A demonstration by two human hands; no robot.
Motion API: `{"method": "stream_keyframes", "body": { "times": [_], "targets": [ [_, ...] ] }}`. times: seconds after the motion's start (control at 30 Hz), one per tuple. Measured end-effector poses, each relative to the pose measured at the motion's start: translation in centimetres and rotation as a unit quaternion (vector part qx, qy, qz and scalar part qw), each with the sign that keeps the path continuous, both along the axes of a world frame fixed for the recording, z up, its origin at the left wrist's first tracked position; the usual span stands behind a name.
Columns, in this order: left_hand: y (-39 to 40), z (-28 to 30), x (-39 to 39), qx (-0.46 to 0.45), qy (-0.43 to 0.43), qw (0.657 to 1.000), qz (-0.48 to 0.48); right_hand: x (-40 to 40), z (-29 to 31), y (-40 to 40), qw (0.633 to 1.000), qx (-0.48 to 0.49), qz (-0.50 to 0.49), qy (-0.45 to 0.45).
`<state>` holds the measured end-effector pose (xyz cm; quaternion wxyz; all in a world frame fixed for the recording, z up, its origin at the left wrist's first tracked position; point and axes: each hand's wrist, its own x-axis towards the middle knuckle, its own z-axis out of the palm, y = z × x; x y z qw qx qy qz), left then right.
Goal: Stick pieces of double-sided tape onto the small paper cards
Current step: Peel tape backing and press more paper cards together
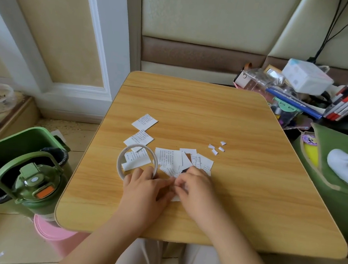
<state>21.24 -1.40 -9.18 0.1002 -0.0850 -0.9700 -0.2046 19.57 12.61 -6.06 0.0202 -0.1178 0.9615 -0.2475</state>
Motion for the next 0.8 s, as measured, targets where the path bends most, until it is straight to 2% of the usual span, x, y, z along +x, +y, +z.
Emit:
{"method": "stream_keyframes", "body": {
  "times": [0.07, 0.13, 0.23, 0.4, 0.5, 0.7, 0.8],
  "targets": [
    [-0.1, 0.1, 0.0, 0.004, -0.005, 1.000, 0.004, 0.0, -0.2, 1.5, 0.999, -0.017, -0.043, -0.016],
    [-0.1, 0.1, 0.0, 0.021, -0.019, 1.000, 0.003, 0.0, 0.0, 3.4, 0.997, 0.012, -0.069, -0.011],
    [-0.1, 0.1, 0.0, 0.020, -0.012, 1.000, 0.007, -0.2, 0.6, 4.0, 0.996, 0.071, -0.054, 0.007],
    [0.0, 0.2, 0.0, 0.010, -0.013, 1.000, 0.009, 0.0, -0.1, 0.7, 0.999, 0.018, 0.004, 0.042],
    [0.0, 0.1, 0.1, 0.012, -0.005, 1.000, 0.001, 0.4, -0.6, 1.1, 0.999, -0.014, -0.015, 0.026],
    [-0.1, 0.1, 0.1, 0.030, -0.007, 1.000, -0.001, 0.0, 0.2, 4.0, 0.997, 0.065, -0.048, 0.022],
    [-0.1, 0.1, 0.1, 0.031, -0.001, 0.999, -0.005, 0.0, -0.2, 2.0, 0.999, 0.014, -0.021, 0.045]
  ]
}}
